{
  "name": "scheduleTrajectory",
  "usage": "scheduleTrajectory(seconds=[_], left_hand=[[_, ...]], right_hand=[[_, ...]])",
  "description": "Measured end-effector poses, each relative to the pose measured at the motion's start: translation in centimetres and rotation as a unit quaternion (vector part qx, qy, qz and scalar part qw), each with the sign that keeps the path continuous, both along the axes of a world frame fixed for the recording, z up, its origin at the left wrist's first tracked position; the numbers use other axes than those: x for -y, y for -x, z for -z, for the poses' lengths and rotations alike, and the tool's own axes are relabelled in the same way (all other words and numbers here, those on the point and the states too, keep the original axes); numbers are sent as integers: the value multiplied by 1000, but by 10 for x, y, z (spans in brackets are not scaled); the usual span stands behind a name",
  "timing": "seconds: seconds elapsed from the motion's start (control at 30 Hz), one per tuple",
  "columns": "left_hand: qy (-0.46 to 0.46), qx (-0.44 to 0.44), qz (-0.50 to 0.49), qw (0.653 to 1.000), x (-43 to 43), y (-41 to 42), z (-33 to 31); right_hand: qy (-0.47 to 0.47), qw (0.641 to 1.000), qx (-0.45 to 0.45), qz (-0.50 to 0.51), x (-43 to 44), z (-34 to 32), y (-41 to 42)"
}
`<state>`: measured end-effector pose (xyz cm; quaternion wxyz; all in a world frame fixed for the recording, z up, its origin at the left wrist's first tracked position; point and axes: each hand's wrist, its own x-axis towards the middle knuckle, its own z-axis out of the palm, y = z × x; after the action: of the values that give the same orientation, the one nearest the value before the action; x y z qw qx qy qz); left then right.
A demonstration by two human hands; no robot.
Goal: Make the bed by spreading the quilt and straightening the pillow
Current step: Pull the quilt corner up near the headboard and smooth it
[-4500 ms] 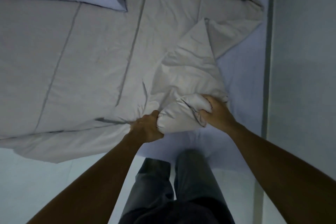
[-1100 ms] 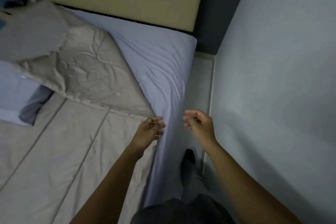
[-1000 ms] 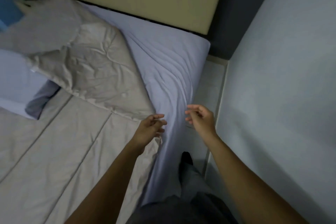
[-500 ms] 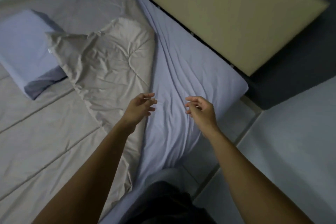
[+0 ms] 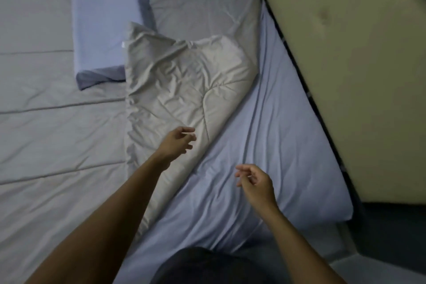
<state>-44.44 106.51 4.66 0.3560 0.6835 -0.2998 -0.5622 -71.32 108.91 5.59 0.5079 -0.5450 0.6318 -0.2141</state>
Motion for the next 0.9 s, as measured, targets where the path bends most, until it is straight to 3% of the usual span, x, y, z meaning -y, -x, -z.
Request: scheduleTrajectory(seconds=[0.1, 0.47, 0.73, 0.9], left_hand=[[7, 16, -2, 1000, 10, -8, -8], [-11, 98, -231, 968, 84, -81, 19], [-79, 207, -372, 902, 167, -145, 135], [-123, 259, -393, 874, 198, -199, 221]], right_hand=[[-18, 998, -2, -55, 46, 1, -17], [-21, 970, 48, -237, 221, 42, -143], [-29, 947, 30, -319, 325, 160, -279], [89, 929, 48, -356, 382, 212, -364]])
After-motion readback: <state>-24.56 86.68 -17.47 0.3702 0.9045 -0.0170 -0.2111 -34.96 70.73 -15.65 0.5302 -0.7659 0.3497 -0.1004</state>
